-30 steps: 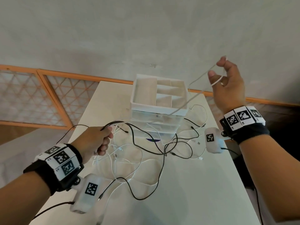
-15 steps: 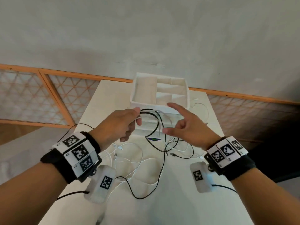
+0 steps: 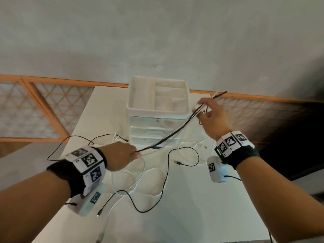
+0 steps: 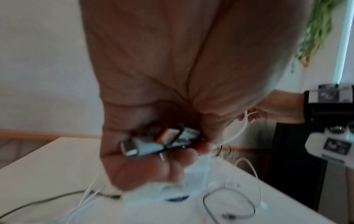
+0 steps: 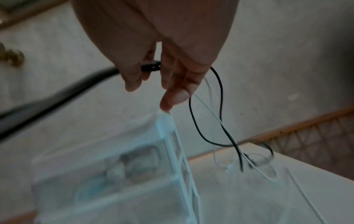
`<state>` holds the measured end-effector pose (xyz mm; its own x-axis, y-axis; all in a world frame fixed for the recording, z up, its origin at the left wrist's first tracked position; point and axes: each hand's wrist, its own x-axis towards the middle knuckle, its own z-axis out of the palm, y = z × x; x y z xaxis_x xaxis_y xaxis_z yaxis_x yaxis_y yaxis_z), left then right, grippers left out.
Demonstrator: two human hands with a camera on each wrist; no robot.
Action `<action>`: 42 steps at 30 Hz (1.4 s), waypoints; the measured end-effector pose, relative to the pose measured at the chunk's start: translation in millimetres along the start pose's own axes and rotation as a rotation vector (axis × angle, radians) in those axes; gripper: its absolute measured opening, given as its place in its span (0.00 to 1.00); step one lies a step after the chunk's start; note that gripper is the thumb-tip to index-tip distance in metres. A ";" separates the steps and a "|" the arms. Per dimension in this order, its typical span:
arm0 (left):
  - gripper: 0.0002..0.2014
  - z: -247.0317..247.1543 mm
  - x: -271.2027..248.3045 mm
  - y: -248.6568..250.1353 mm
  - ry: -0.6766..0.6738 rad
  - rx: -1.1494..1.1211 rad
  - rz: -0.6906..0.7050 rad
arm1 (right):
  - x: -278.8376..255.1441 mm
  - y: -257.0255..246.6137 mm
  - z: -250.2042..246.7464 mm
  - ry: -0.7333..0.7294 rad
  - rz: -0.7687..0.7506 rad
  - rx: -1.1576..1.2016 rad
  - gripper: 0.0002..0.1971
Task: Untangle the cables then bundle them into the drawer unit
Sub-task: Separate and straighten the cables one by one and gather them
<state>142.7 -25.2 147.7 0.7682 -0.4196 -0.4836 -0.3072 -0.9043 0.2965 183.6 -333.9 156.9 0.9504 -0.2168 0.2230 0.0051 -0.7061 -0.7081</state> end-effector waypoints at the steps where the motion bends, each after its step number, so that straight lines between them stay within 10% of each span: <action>1: 0.20 8.6 3.4 -3.8 0.011 0.009 -0.043 | -6.0 7.6 6.7 -0.110 0.033 -0.047 0.22; 4: 0.23 22.0 8.6 -16.9 0.152 -0.094 -0.142 | -27.1 42.8 25.9 -0.275 0.182 -0.152 0.37; 12: 0.20 19.2 6.5 -3.1 0.265 -0.915 -0.209 | -91.8 112.2 93.2 -0.569 0.323 -0.538 0.24; 19: 0.18 8.5 -2.6 -0.9 0.198 -1.223 -0.171 | -121.1 109.3 111.8 -0.471 0.114 -0.806 0.12; 24: 0.15 -2.6 -8.3 -3.6 0.192 -1.306 -0.181 | -87.6 52.2 74.6 -0.158 -0.096 -0.362 0.06; 31: 0.09 -15.5 -4.3 26.0 0.178 -1.274 0.000 | -85.9 -66.9 36.3 -0.446 -0.509 -0.056 0.10; 42: 0.12 -15.0 -18.6 12.6 0.133 -1.307 0.117 | -65.6 -35.6 53.2 -0.330 -0.086 -0.006 0.07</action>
<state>133.0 -27.6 172.7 0.8462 -0.4109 -0.3393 0.3329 -0.0895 0.9387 137.6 -258.7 131.8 0.9960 0.0731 0.0523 0.0889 -0.7162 -0.6922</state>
